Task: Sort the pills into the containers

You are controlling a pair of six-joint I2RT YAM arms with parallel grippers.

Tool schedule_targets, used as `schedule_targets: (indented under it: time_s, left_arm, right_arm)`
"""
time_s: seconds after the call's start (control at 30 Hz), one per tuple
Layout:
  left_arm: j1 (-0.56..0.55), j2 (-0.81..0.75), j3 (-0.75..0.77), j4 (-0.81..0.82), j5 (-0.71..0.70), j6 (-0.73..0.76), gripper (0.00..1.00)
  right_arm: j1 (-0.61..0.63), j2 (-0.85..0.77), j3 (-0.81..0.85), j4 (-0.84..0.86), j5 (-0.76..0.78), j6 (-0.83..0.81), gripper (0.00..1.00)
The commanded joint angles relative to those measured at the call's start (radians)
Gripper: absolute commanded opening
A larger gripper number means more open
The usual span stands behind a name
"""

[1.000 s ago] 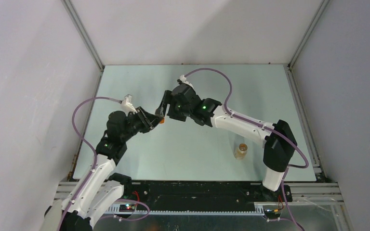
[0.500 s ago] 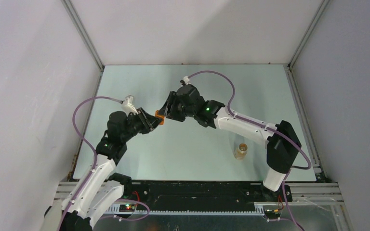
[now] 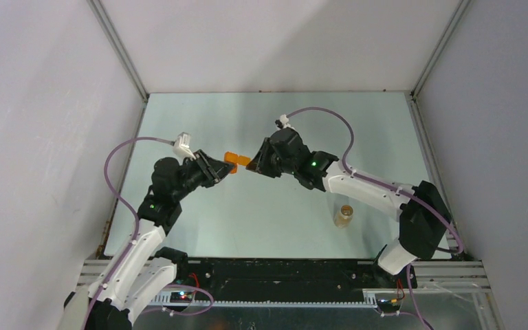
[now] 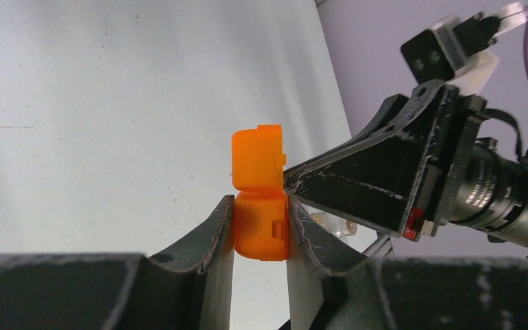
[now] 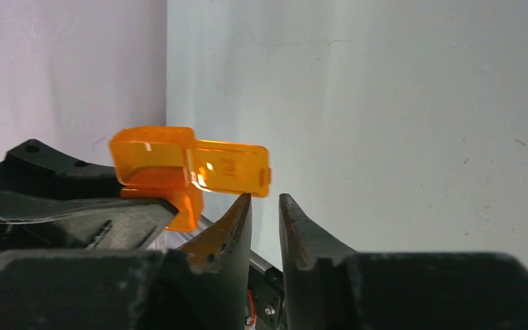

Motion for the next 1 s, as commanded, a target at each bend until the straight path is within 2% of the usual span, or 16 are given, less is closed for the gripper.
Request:
schedule_targets:
  time_s: [0.0, 0.1, 0.17, 0.2, 0.27, 0.4, 0.53, 0.7, 0.83, 0.97]
  left_arm:
    - [0.003, 0.001, 0.046, 0.069, 0.045, -0.015, 0.0]
    - [0.003, 0.003, 0.042, 0.074, 0.066, -0.013, 0.0]
    - [0.002, 0.003, 0.04, 0.076, 0.069, -0.017, 0.0]
    - [0.002, 0.0, 0.039, 0.076, 0.07, -0.018, 0.0]
    - [0.002, -0.004, 0.034, 0.078, 0.065, -0.026, 0.0]
    - [0.003, -0.003, 0.031, 0.092, 0.069, -0.046, 0.0]
    - [0.002, -0.001, 0.02, 0.125, 0.078, -0.064, 0.0]
    - [0.003, -0.001, 0.015, 0.137, 0.082, -0.069, 0.0]
    - [0.002, -0.001, 0.011, 0.136, 0.088, -0.073, 0.0]
    - [0.002, -0.001, 0.008, 0.141, 0.09, -0.078, 0.0]
  right_arm:
    - [-0.014, -0.075, -0.056, 0.116, 0.008, -0.035, 0.2]
    - [-0.026, -0.095, -0.076, 0.175, -0.039, -0.059, 0.19]
    - [-0.035, -0.111, -0.103, 0.254, -0.088, -0.07, 0.3]
    - [-0.042, -0.125, -0.128, 0.313, -0.126, -0.074, 0.41]
    - [-0.049, -0.147, -0.17, 0.402, -0.169, -0.075, 0.54]
    - [-0.059, -0.162, -0.208, 0.491, -0.217, -0.074, 0.62]
    - [-0.079, -0.14, -0.208, 0.535, -0.254, -0.043, 0.59]
    - [-0.101, -0.109, -0.209, 0.542, -0.286, -0.015, 0.43]
    - [-0.104, -0.108, -0.208, 0.51, -0.272, -0.024, 0.35]
    - [-0.103, -0.107, -0.208, 0.465, -0.255, -0.03, 0.32]
